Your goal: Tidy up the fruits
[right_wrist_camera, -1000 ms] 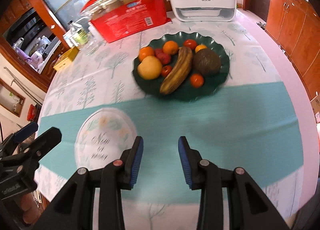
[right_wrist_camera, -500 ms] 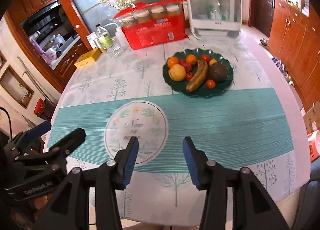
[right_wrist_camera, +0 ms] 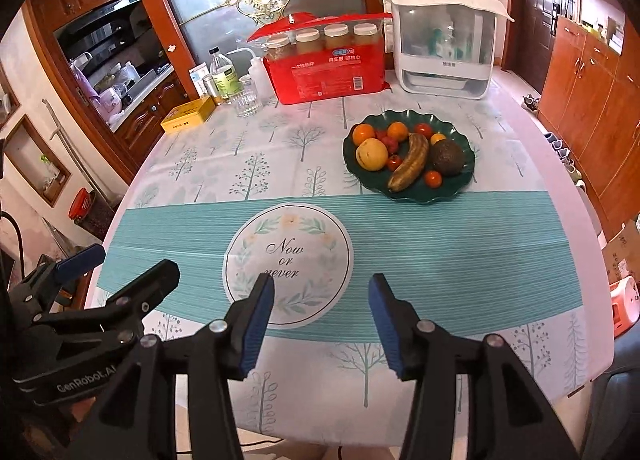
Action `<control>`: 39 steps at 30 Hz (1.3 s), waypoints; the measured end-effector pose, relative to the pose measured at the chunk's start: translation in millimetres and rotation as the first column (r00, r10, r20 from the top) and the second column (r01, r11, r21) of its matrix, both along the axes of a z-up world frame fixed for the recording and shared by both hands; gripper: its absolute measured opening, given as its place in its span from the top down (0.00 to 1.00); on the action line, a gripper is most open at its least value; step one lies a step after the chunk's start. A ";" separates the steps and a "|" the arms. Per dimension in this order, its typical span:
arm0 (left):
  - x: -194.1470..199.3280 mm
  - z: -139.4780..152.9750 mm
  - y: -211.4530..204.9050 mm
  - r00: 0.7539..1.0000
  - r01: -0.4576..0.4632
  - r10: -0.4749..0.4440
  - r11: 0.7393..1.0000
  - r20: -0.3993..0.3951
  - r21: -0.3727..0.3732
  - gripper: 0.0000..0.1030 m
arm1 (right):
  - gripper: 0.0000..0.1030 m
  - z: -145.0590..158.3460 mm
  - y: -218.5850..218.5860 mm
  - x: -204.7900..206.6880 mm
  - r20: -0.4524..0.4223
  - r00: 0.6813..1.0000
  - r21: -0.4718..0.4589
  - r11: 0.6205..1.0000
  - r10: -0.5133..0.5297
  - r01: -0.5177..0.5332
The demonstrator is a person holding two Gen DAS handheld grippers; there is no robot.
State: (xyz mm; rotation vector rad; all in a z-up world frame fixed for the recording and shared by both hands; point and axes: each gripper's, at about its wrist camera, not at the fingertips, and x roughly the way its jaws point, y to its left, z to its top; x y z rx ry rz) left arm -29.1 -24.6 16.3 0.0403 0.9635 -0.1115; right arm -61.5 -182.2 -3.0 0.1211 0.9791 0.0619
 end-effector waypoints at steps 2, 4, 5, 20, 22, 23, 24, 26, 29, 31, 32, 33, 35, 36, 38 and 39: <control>-0.4 -0.3 -0.5 1.000 -0.002 0.002 1.000 -0.001 -0.003 0.01 | 0.52 -0.1 1.0 -0.3 0.000 1.000 -0.003 1.000 -0.001 0.001; -1.2 0.1 -1.4 1.000 -0.002 0.002 1.000 -0.002 -0.004 0.01 | 0.52 -0.9 1.3 -1.2 -0.004 1.000 -0.007 1.000 -0.004 0.004; -1.4 0.1 -0.9 1.000 -0.002 0.002 1.000 -0.001 -0.001 0.01 | 0.52 -1.0 1.1 -2.1 -0.004 1.000 -0.007 1.000 -0.006 0.006; -2.0 -1.8 -3.2 1.000 -0.004 0.004 1.000 -0.010 -0.009 0.01 | 0.52 -2.5 -0.4 -6.3 -0.010 1.000 -0.013 1.000 -0.008 0.008; -1.8 -1.4 -4.0 1.000 -0.005 0.005 1.000 -0.009 -0.010 0.01 | 0.52 -2.3 -0.4 -6.1 -0.007 1.000 -0.013 1.000 -0.007 0.007; -1.9 -1.3 -3.7 1.000 -0.005 0.005 1.000 -0.010 -0.010 0.01 | 0.52 -2.2 -0.3 -5.9 -0.007 1.000 -0.014 1.000 -0.007 0.007; -2.1 -1.3 -3.6 1.000 -0.005 0.004 1.000 -0.011 -0.010 0.01 | 0.52 -2.1 -0.5 -5.5 -0.007 1.000 -0.014 1.000 -0.007 0.007; -2.0 -1.5 -4.4 1.000 -0.003 0.003 1.000 -0.012 -0.010 0.01 | 0.52 -2.2 -0.5 -5.6 -0.006 1.000 -0.013 1.000 -0.008 0.008; -2.1 -0.9 -4.3 1.000 -0.004 0.004 1.000 -0.012 -0.011 0.01 | 0.52 -1.8 -0.8 -5.0 -0.005 1.000 -0.011 1.000 -0.008 0.008; -1.9 -1.4 -5.5 1.000 -0.005 0.005 1.000 -0.014 -0.011 0.01 | 0.52 -2.0 -1.0 -4.8 -0.007 1.000 -0.012 1.000 -0.007 0.007; -2.1 -0.9 -4.4 1.000 -0.005 0.005 1.000 -0.014 -0.012 0.01 | 0.52 -2.1 -0.9 -4.9 -0.006 1.000 -0.013 1.000 -0.008 0.008; -2.1 -0.6 -4.9 1.000 -0.005 0.005 1.000 -0.015 -0.013 0.01 | 0.52 -1.7 -1.0 -4.6 -0.007 1.000 -0.014 1.000 -0.008 0.008; -2.0 -0.4 -6.0 1.000 -0.005 0.005 1.000 -0.016 -0.013 0.01 | 0.52 -1.5 -0.9 -3.7 -0.007 1.000 -0.012 1.000 -0.008 0.008; -1.9 -0.4 -5.3 1.000 -0.005 0.005 1.000 -0.015 -0.012 0.01 | 0.52 -1.6 -0.8 -3.7 -0.008 1.000 -0.011 1.000 -0.008 0.008; -0.9 -1.1 -5.0 1.000 -0.004 0.004 1.000 -0.019 -0.012 0.01 | 0.52 -1.9 -1.3 -3.1 -0.012 1.000 -0.009 1.000 -0.008 0.008; -0.4 -1.6 -5.2 1.000 -0.004 0.004 1.000 -0.023 -0.012 0.01 | 0.52 -2.3 -1.8 -2.5 -0.015 1.000 -0.006 1.000 -0.008 0.008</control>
